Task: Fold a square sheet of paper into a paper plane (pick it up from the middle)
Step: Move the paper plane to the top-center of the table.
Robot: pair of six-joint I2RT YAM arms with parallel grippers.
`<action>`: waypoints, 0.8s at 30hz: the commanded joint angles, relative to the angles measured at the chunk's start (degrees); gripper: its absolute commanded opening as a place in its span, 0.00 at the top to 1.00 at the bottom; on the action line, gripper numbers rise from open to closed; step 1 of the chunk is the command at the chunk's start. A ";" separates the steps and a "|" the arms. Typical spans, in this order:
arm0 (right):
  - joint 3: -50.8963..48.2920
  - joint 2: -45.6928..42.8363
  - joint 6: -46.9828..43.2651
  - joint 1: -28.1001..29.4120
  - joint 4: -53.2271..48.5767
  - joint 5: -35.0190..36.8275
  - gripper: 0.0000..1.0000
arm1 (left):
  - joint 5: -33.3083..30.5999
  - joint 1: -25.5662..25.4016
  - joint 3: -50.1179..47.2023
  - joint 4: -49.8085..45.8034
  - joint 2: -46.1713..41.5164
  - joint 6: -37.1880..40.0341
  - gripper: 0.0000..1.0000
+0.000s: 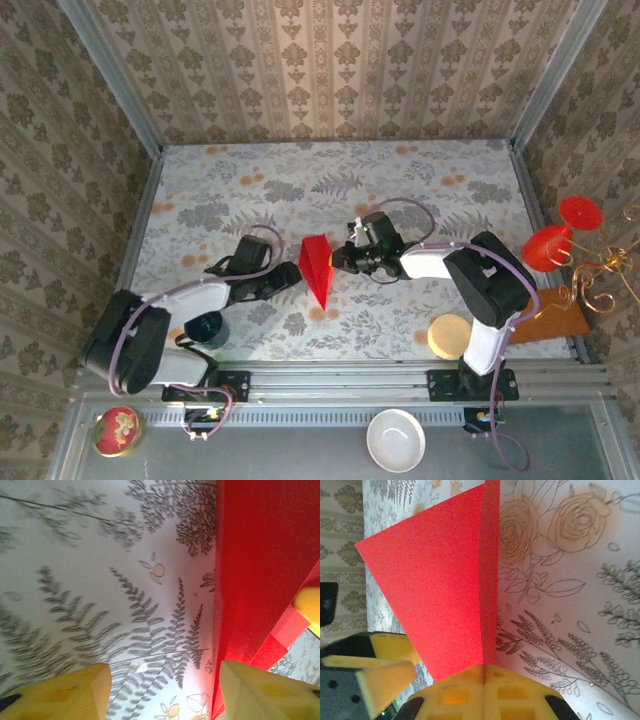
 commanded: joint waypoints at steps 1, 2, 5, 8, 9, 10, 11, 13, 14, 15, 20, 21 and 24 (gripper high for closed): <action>-0.37 1.12 0.83 -0.15 2.54 -2.26 0.93 | 2.14 -1.39 3.46 3.86 3.06 -0.64 0.42; -0.37 1.05 0.78 -0.24 2.50 -2.28 0.93 | 2.33 -1.74 3.99 4.40 3.88 -0.76 0.42; -0.37 1.11 0.67 -0.41 2.14 -2.27 0.93 | 1.50 -2.07 4.98 4.18 5.22 -1.31 0.46; -0.28 1.21 0.58 -0.42 1.87 -2.33 0.94 | 1.18 -2.01 5.99 3.46 6.59 -1.34 0.54; -0.28 1.27 0.54 -0.50 1.84 -2.27 0.94 | 1.15 -2.06 6.53 2.94 7.02 -1.19 0.57; -0.28 1.35 0.54 -0.55 1.86 -2.25 0.94 | 1.18 -2.02 7.12 2.35 7.58 -0.87 0.61; -0.31 1.39 0.60 -0.59 1.92 -2.21 0.94 | 1.12 -2.00 7.63 1.86 8.05 -0.66 0.64; -0.33 1.52 0.65 -0.76 1.84 -2.19 0.94 | 0.92 -1.90 8.23 1.50 8.75 -0.30 0.67; -0.28 1.53 0.63 -0.77 1.88 -2.19 0.94 | 0.99 -1.76 8.56 1.49 9.16 -0.11 0.69; -0.21 1.62 0.66 -0.84 1.84 -2.25 0.94 | 1.09 -1.64 8.91 1.49 9.55 0.00 0.70; -0.14 1.87 1.02 -1.21 1.94 -2.12 0.95 | 3.00 -0.43 11.00 2.15 12.18 0.62 0.83; -0.19 1.83 1.01 -1.29 1.94 -2.09 0.94 | 3.03 -0.19 11.10 2.77 12.28 0.44 0.85; -0.20 1.67 1.22 -1.72 1.99 -1.93 0.95 | 3.12 0.37 11.65 3.15 12.53 0.62 0.92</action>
